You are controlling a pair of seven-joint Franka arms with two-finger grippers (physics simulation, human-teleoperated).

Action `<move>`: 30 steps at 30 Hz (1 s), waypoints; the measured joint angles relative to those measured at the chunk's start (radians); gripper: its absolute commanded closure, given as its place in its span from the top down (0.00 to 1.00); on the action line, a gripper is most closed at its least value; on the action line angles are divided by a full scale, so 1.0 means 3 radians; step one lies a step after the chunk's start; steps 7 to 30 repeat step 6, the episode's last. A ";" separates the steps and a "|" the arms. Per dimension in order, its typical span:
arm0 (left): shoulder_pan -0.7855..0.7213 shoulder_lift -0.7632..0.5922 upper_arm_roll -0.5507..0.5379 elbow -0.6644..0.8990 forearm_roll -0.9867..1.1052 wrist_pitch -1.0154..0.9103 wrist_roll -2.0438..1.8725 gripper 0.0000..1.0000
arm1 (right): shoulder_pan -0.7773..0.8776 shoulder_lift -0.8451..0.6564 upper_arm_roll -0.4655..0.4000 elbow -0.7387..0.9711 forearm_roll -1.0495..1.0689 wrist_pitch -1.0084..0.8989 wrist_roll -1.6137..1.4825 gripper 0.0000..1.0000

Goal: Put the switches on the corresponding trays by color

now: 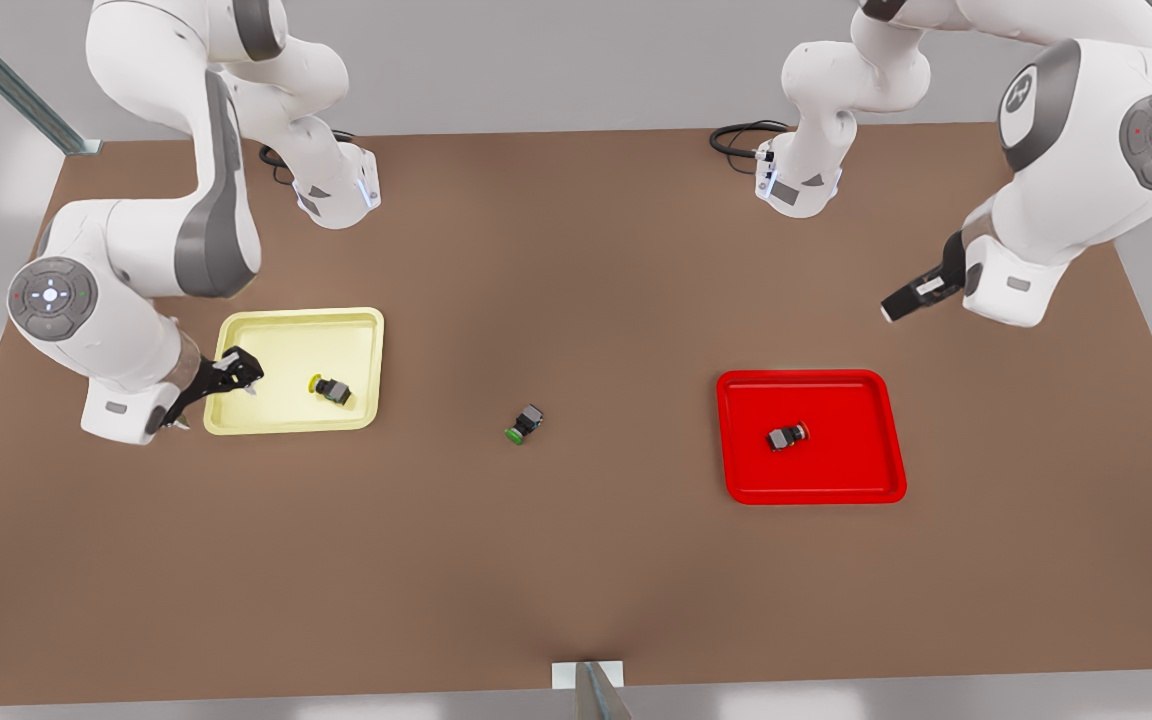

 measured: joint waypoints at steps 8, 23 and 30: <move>-0.0021 0.0082 -0.0007 -0.0012 -0.0007 -0.0025 0.0581 1.00 | -0.0040 0.0014 0.0000 -0.0015 0.0022 -0.0230 0.0170 1.00; -0.0021 0.0082 -0.0007 -0.0012 -0.0007 -0.0025 0.0581 1.00 | -0.0040 0.0014 0.0000 -0.0015 0.0022 -0.0230 0.0170 1.00; -0.0021 0.0082 -0.0007 -0.0012 -0.0007 -0.0025 0.0581 1.00 | -0.0040 0.0014 0.0000 -0.0015 0.0022 -0.0230 0.0170 1.00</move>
